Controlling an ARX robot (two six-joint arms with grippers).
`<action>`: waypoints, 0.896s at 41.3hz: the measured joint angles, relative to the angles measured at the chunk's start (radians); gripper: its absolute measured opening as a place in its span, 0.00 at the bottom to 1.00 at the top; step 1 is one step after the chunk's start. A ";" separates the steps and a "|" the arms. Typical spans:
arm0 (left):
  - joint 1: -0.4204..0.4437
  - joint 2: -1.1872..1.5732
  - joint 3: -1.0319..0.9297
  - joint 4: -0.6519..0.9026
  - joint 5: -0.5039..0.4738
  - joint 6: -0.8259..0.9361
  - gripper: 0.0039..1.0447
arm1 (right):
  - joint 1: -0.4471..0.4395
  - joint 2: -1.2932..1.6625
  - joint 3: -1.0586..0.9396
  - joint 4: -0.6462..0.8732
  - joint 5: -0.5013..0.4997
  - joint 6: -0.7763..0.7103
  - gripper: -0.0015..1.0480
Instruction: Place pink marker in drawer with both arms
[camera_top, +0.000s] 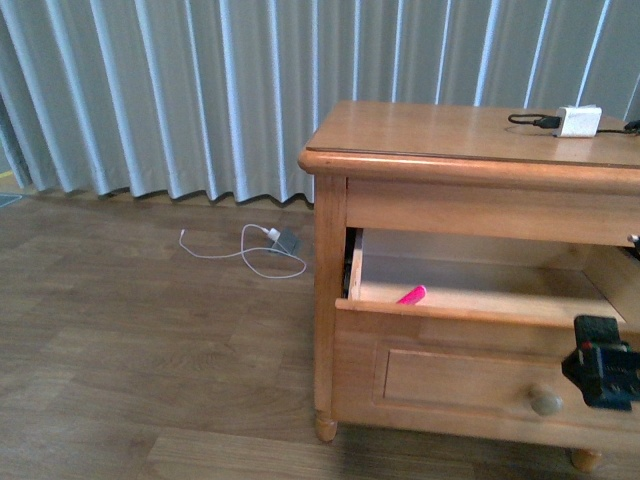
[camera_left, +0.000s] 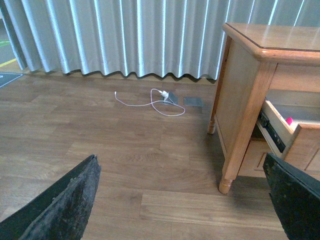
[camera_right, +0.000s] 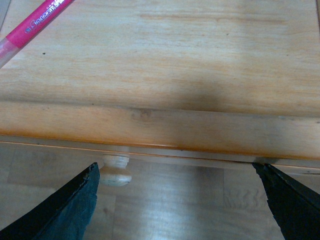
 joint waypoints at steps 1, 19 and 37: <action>0.000 0.000 0.000 0.000 0.000 0.000 0.94 | 0.002 0.012 0.010 0.013 0.003 0.003 0.92; 0.000 0.000 0.000 0.000 0.000 0.000 0.94 | 0.027 0.208 0.181 0.204 0.055 0.112 0.92; 0.000 0.000 0.000 0.000 0.000 0.000 0.94 | 0.061 0.408 0.377 0.378 0.141 0.160 0.92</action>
